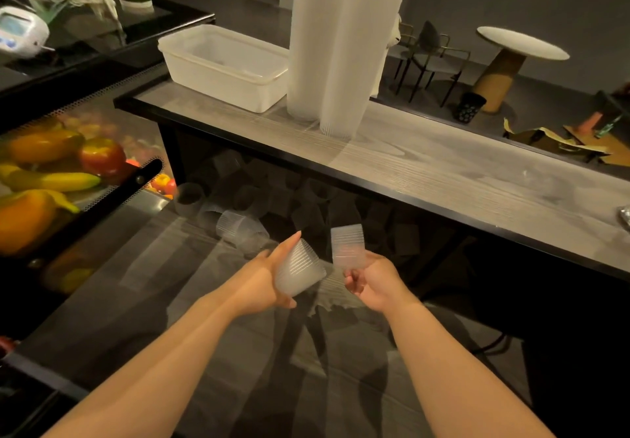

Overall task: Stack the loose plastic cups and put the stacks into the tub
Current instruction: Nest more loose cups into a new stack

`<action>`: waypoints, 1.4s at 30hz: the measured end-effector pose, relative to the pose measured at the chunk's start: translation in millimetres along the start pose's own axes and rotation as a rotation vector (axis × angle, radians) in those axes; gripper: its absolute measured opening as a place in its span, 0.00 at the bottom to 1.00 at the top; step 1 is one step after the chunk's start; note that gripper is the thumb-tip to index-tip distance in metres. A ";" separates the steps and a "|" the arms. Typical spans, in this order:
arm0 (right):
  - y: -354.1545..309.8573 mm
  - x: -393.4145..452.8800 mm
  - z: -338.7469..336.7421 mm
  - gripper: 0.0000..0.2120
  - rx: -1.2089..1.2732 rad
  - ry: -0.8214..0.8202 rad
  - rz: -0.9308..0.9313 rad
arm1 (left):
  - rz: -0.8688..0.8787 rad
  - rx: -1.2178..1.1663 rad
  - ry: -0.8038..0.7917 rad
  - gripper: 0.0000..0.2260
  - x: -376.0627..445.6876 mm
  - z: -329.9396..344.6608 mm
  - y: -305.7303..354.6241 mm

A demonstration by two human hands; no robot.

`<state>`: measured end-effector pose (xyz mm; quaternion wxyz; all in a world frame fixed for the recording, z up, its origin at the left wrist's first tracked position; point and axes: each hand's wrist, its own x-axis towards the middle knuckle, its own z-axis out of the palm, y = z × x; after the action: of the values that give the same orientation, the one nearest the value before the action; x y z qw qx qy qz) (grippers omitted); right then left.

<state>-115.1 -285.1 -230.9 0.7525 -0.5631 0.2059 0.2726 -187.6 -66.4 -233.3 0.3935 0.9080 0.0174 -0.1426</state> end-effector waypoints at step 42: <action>3.2 62.0 -18.5 0.17 -1.631 0.386 -0.457 | -0.173 0.073 0.082 0.56 15.4 17.9 5.5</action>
<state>-69.7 -291.1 -276.8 0.1023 -0.9906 -0.0477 0.0768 -176.5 -84.2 -245.3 0.3454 0.9219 0.1063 -0.1394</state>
